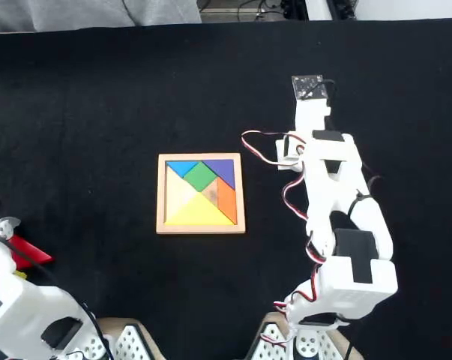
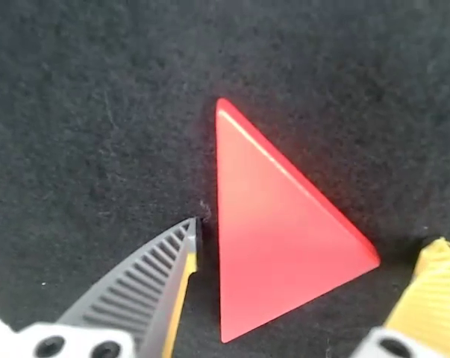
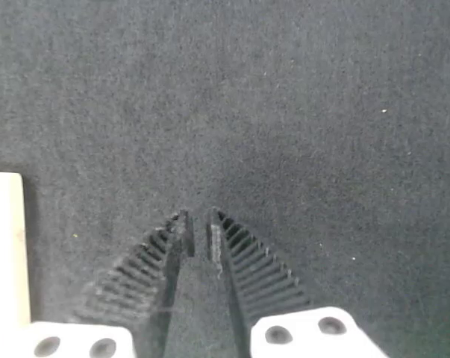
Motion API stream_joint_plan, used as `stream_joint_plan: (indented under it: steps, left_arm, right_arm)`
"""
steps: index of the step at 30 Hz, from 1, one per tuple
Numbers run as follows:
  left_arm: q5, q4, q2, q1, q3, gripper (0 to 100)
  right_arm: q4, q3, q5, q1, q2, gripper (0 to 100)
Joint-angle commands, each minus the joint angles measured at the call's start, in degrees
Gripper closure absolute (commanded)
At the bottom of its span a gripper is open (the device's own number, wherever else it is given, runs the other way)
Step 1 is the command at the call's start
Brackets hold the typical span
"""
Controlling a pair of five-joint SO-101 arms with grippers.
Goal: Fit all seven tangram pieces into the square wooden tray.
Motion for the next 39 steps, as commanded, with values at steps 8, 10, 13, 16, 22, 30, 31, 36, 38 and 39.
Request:
stream_joint_plan:
  steps: [8,10,13,16,22,30,31,36,38,39]
  left_arm:
    - [0.44,-1.23,0.7,-3.3,1.01,57]
    - [0.53,-1.23,0.7,-3.3,1.19,57]
    - [0.62,-1.23,0.7,-3.21,1.27,57]
    - [0.62,-1.23,0.7,-3.03,1.36,57]
    - [0.35,-1.23,0.7,-2.95,1.36,75]
    - [-5.54,-1.67,0.7,-2.77,0.84,90]
    - [-5.54,-1.67,0.7,-2.33,1.01,90]
    - [-5.89,-0.88,0.0,2.86,0.75,90]
    - [-6.33,1.23,0.0,6.64,-1.27,90]
    - [-7.56,2.81,0.0,8.57,-2.68,90]
  right_arm:
    - [0.62,-0.04,0.44,-0.79,-0.66,95.2]
    - [0.62,-0.04,0.44,-0.79,-0.66,95.2]
    - [0.62,-0.04,0.44,-0.79,-0.66,95.2]
    - [0.62,-0.04,0.44,-0.79,-0.66,95.2]
    - [0.62,-0.04,0.44,-0.79,-0.66,95.2]
    - [0.62,-0.04,0.44,-0.79,-0.75,95.2]
    - [0.62,-0.04,0.44,-0.79,-0.75,95.2]
    - [0.62,-0.04,0.44,-0.79,-0.66,95.2]
    - [0.62,-0.04,0.44,-0.79,-0.66,95.2]
    - [0.62,-0.04,0.44,-0.79,-0.66,95.2]
